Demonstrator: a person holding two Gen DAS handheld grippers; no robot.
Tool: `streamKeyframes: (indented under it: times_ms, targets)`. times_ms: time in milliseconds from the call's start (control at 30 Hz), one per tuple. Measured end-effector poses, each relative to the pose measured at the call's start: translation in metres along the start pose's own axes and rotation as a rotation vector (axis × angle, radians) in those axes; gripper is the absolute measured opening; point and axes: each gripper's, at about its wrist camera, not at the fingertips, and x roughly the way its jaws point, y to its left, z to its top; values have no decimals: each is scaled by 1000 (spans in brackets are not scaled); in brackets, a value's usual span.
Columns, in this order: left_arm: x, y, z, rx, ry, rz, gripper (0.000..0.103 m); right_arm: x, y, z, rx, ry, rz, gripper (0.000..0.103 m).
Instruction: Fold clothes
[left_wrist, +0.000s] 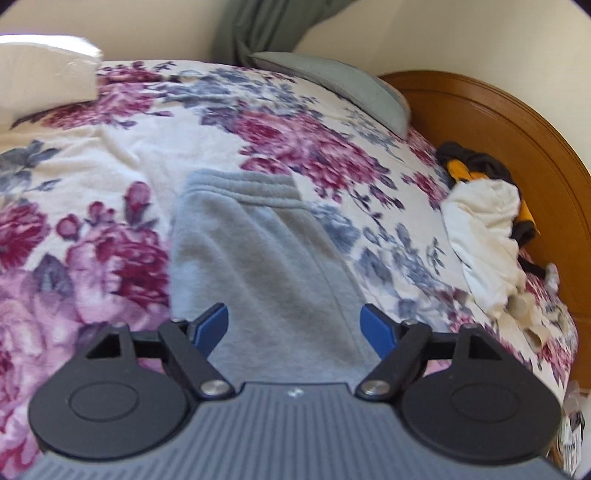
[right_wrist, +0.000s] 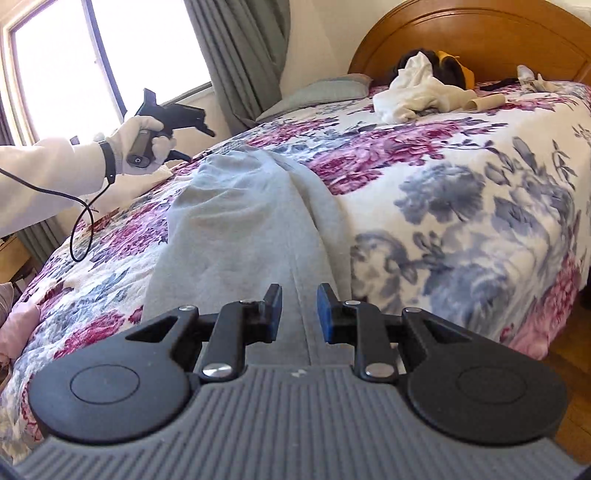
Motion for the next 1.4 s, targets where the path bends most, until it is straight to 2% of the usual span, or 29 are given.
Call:
streamKeyframes:
  times_ms: [100, 167, 200, 233, 267, 300, 333, 467, 500, 533, 600, 633, 667, 700, 767, 800, 833, 900, 1000, 1067, 1133, 1167, 1233, 1267, 1333, 1400]
  targets:
    - [24, -26, -24, -13, 75, -39, 78, 25, 0, 5, 1, 52, -30, 22]
    - [40, -40, -36, 7, 130, -26, 77, 31, 1, 6, 0, 77, -39, 22]
    - [49, -46, -39, 41, 153, 4, 76, 31, 3, 6, -11, 79, -41, 17]
    - [58, -52, -42, 74, 176, 35, 63, 30, 4, 5, -23, 81, -43, 13]
    - [67, -58, -45, 109, 198, 66, 30, 27, 6, 5, -44, 69, -41, 11]
    - [73, -63, -50, 158, 199, 119, 16, 24, 7, 4, -56, 53, -43, 9]
    - [75, -64, -50, 162, 195, 112, 4, 22, 7, 3, -59, 44, -44, 9]
    - [69, -77, -49, 182, 130, 112, 2, 4, 10, 5, -48, -34, -58, 7]
    - [62, -84, -49, 189, 76, 70, 2, 0, 10, 6, -38, -53, -65, 6]
    - [53, -91, -49, 207, 19, 15, 3, -4, 9, 6, -27, -66, -70, 6]
    - [51, -104, -47, 213, -9, -34, 5, 2, -2, 7, 15, -14, -60, 7]
    - [52, -109, -45, 217, 1, -29, 12, 5, -8, 7, 36, 12, -56, 8]
    - [54, -112, -45, 229, 2, -14, 24, 9, -14, 7, 57, 37, -53, 11]
    - [51, -114, -45, 256, -10, 20, 31, 12, -22, 5, 82, 59, -55, 19]
    - [41, -113, -43, 270, -63, 69, 55, 8, -34, 3, 141, 69, 11, 23]
    - [27, -104, -39, 234, -90, 69, 58, 6, -40, 1, 169, 73, 44, 31]
    - [13, -95, -36, 198, -117, 68, 62, 5, -43, -2, 186, 74, 71, 35]
    - [-11, -80, -37, 141, -156, 64, 64, 2, -54, -12, 222, 101, 147, 48]
    - [-68, -46, -58, 69, -193, 22, 77, 6, -70, -31, 272, 152, 217, 58]
    - [-109, -20, -85, 35, -192, -22, 84, 8, -81, -40, 303, 149, 274, 58]
    - [-145, 1, -120, 25, -160, -39, 84, 10, -89, -41, 352, 157, 331, 58]
    - [-161, 8, -139, 31, -146, -37, 84, 13, -91, -39, 367, 182, 373, 57]
    - [-195, 21, -180, 41, -130, -33, 84, 16, -80, -36, 317, 262, 471, 54]
    - [-209, 24, -197, 38, -129, -35, 84, 15, -72, -36, 273, 273, 455, 49]
    - [-236, 28, -228, 43, -132, -38, 84, 14, -58, -36, 242, 292, 426, 22]
    - [-262, 25, -257, 77, -143, -28, 84, 9, -46, -36, 275, 284, 377, 15]
